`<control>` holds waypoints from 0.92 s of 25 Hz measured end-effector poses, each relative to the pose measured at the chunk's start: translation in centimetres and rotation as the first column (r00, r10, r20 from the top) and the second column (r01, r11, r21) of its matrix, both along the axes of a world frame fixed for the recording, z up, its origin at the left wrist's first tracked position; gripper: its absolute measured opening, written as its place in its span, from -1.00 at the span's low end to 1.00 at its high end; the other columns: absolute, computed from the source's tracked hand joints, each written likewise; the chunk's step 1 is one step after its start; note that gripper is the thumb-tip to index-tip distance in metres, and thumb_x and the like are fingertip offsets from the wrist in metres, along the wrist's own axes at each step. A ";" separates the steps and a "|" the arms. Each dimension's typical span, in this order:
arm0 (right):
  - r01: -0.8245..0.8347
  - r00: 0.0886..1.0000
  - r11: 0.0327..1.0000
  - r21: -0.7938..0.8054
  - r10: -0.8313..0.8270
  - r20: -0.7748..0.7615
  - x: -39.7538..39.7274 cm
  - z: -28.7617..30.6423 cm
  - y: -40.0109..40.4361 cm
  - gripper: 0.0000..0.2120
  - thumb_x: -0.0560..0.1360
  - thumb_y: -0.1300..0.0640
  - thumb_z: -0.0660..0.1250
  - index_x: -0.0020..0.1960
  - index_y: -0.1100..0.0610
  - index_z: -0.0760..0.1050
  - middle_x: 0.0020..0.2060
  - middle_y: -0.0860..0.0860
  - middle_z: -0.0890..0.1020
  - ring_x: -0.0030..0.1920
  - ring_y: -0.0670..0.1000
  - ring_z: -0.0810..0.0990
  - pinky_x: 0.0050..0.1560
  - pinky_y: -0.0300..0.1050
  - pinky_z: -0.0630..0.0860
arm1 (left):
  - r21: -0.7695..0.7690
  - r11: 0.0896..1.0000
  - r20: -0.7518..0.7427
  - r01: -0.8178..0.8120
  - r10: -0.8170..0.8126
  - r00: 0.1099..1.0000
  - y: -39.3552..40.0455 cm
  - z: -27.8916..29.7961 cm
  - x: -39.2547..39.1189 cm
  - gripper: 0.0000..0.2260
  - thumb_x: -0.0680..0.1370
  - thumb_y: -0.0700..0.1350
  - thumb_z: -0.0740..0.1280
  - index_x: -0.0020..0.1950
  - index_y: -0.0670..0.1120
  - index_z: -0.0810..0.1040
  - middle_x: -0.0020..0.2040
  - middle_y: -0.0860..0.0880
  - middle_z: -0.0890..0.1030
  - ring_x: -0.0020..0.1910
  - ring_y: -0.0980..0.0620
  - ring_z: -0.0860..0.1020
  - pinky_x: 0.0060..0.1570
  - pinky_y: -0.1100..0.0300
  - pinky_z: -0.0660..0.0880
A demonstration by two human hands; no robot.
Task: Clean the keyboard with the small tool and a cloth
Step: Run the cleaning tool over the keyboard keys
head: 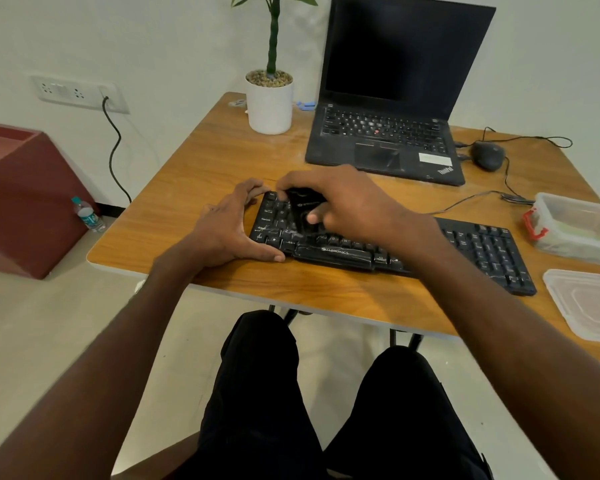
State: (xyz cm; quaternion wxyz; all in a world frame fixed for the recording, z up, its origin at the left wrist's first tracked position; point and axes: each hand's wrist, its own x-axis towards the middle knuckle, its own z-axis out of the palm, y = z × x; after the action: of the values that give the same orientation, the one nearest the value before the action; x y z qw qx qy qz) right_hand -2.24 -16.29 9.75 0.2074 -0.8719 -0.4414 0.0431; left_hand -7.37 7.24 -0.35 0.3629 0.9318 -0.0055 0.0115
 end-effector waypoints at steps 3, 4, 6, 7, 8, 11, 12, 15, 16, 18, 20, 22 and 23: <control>0.074 0.996 0.984 -0.164 -0.079 -0.030 0.9 1.0 -4.0 -0.49 0.53 0.31 0.40 0.26 -0.24 0.50 0.15 -0.15 0.53 0.14 -0.07 0.50 -0.18 -0.27 0.40 | 0.003 1.000 -0.004 0.018 -0.018 1.000 0.1 0.0 0.1 0.24 0.07 0.52 0.57 0.62 0.20 0.10 0.57 0.18 0.38 0.53 0.05 0.36 0.53 -0.19 0.15; 0.114 0.992 0.972 -0.204 -0.123 -0.032 1.3 1.2 -5.1 -0.50 0.54 0.29 0.42 0.26 -0.27 0.49 0.14 -0.16 0.53 0.14 -0.06 0.51 -0.19 -0.27 0.37 | 0.000 1.000 -0.006 0.028 -0.028 1.000 0.1 -0.1 0.1 0.24 0.06 0.54 0.56 0.61 0.21 0.10 0.57 0.21 0.38 0.54 0.06 0.35 0.55 -0.22 0.15; 0.176 0.983 0.962 -0.210 -0.183 -0.012 1.7 1.4 -6.0 -0.50 0.54 0.24 0.45 0.27 -0.29 0.48 0.14 -0.15 0.53 0.13 -0.04 0.53 -0.21 -0.27 0.37 | -0.010 0.999 -0.010 0.037 -0.037 0.999 0.2 -0.1 0.0 0.24 0.06 0.55 0.57 0.61 0.22 0.09 0.58 0.24 0.36 0.56 0.09 0.33 0.57 -0.27 0.15; 0.191 0.980 0.971 -0.145 -0.196 -0.019 1.8 1.1 -5.8 -0.48 0.53 0.24 0.45 0.30 -0.28 0.47 0.15 -0.14 0.53 0.12 -0.04 0.54 -0.21 -0.30 0.39 | -0.008 0.999 -0.015 0.033 -0.033 0.999 0.1 -0.1 0.0 0.25 0.07 0.54 0.57 0.62 0.22 0.08 0.59 0.24 0.35 0.57 0.10 0.32 0.57 -0.28 0.14; 0.198 0.978 0.980 -0.035 -0.200 -0.055 1.7 0.7 -5.6 -0.46 0.53 0.24 0.45 0.34 -0.28 0.46 0.17 -0.14 0.53 0.12 -0.05 0.55 -0.20 -0.33 0.43 | 0.000 1.000 -0.020 0.026 -0.026 0.999 0.0 0.0 -0.1 0.25 0.08 0.52 0.57 0.63 0.21 0.08 0.60 0.23 0.34 0.57 0.10 0.31 0.57 -0.27 0.13; 0.192 0.974 0.964 0.184 -0.164 -0.156 1.1 -0.7 -4.9 -0.43 0.55 0.30 0.42 0.38 -0.25 0.45 0.22 -0.07 0.56 0.13 -0.03 0.60 -0.19 -0.35 0.55 | -0.019 1.000 -0.040 0.014 -0.015 0.999 -0.1 0.2 -0.2 0.25 0.08 0.50 0.59 0.64 0.23 0.06 0.61 0.20 0.33 0.57 0.08 0.30 0.59 -0.26 0.13; 0.193 0.975 0.970 0.151 -0.173 -0.136 1.0 -0.9 -5.3 -0.43 0.56 0.32 0.39 0.37 -0.25 0.45 0.20 -0.06 0.56 0.13 -0.02 0.60 -0.19 -0.34 0.55 | -0.040 0.999 -0.047 0.023 -0.025 0.999 0.0 0.2 -0.2 0.25 0.08 0.50 0.60 0.64 0.24 0.06 0.61 0.21 0.33 0.58 0.09 0.30 0.60 -0.27 0.13; 0.294 0.955 0.950 -0.101 -0.296 -0.006 1.7 -0.3 -7.9 -0.46 0.58 0.29 0.35 0.37 -0.26 0.44 0.24 0.00 0.53 0.15 0.02 0.54 -0.09 -0.16 0.58 | -0.072 0.997 -0.045 0.040 -0.043 0.998 0.1 0.1 -0.2 0.25 0.07 0.51 0.60 0.62 0.25 0.07 0.61 0.22 0.33 0.59 0.08 0.31 0.60 -0.30 0.12; 0.339 0.940 0.922 -0.187 -0.337 0.044 2.0 0.1 -8.6 -0.48 0.59 0.27 0.35 0.38 -0.26 0.43 0.28 0.02 0.54 0.14 0.03 0.52 -0.05 -0.09 0.58 | -0.070 0.997 -0.041 0.037 -0.039 0.998 0.1 0.1 -0.1 0.24 0.07 0.51 0.60 0.62 0.26 0.07 0.61 0.22 0.33 0.58 0.07 0.31 0.60 -0.31 0.12; 0.358 0.934 0.912 -0.200 -0.353 0.061 2.3 0.4 -9.0 -0.47 0.59 0.25 0.35 0.40 -0.26 0.42 0.28 0.02 0.54 0.12 0.02 0.52 -0.08 -0.09 0.54 | -0.051 0.998 -0.038 0.033 -0.035 0.999 0.0 0.1 -0.2 0.24 0.07 0.53 0.59 0.62 0.26 0.07 0.62 0.20 0.32 0.59 0.05 0.31 0.60 -0.30 0.13; 0.306 0.949 0.952 -0.007 -0.306 -0.072 2.1 0.1 -8.4 -0.42 0.58 0.27 0.37 0.43 -0.25 0.41 0.24 -0.04 0.53 0.11 -0.02 0.55 -0.18 -0.27 0.52 | -0.009 1.000 -0.048 0.026 -0.027 0.999 -0.2 0.2 -0.4 0.25 0.07 0.56 0.55 0.64 0.25 0.07 0.64 0.11 0.31 0.60 -0.03 0.29 0.60 -0.28 0.09; 0.277 0.951 0.943 0.184 -0.242 -0.193 1.7 -0.5 -7.8 -0.40 0.56 0.31 0.39 0.44 -0.24 0.42 0.23 -0.11 0.52 0.12 -0.07 0.56 -0.23 -0.38 0.51 | 0.077 0.997 0.017 -0.020 0.019 1.000 -1.8 0.6 -0.6 0.19 0.11 0.57 0.48 0.64 0.21 0.15 0.66 0.02 0.27 0.61 -0.09 0.24 0.58 -0.27 0.08; 0.268 0.952 0.939 0.215 -0.224 -0.210 1.7 -0.8 -7.7 -0.39 0.56 0.31 0.40 0.44 -0.24 0.43 0.23 -0.12 0.53 0.13 -0.07 0.57 -0.20 -0.37 0.53 | 0.138 0.989 0.101 -0.056 0.042 0.994 -3.3 0.7 -0.7 0.11 0.17 0.58 0.43 0.62 0.17 0.23 0.65 0.02 0.25 0.61 -0.08 0.21 0.54 -0.25 0.08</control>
State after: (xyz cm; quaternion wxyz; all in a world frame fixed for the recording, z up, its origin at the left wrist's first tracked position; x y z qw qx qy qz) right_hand -0.53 -23.99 8.96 0.3550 -0.8811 -0.3096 0.0423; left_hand -8.02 3.98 0.35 0.2952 0.9532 -0.0010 0.0655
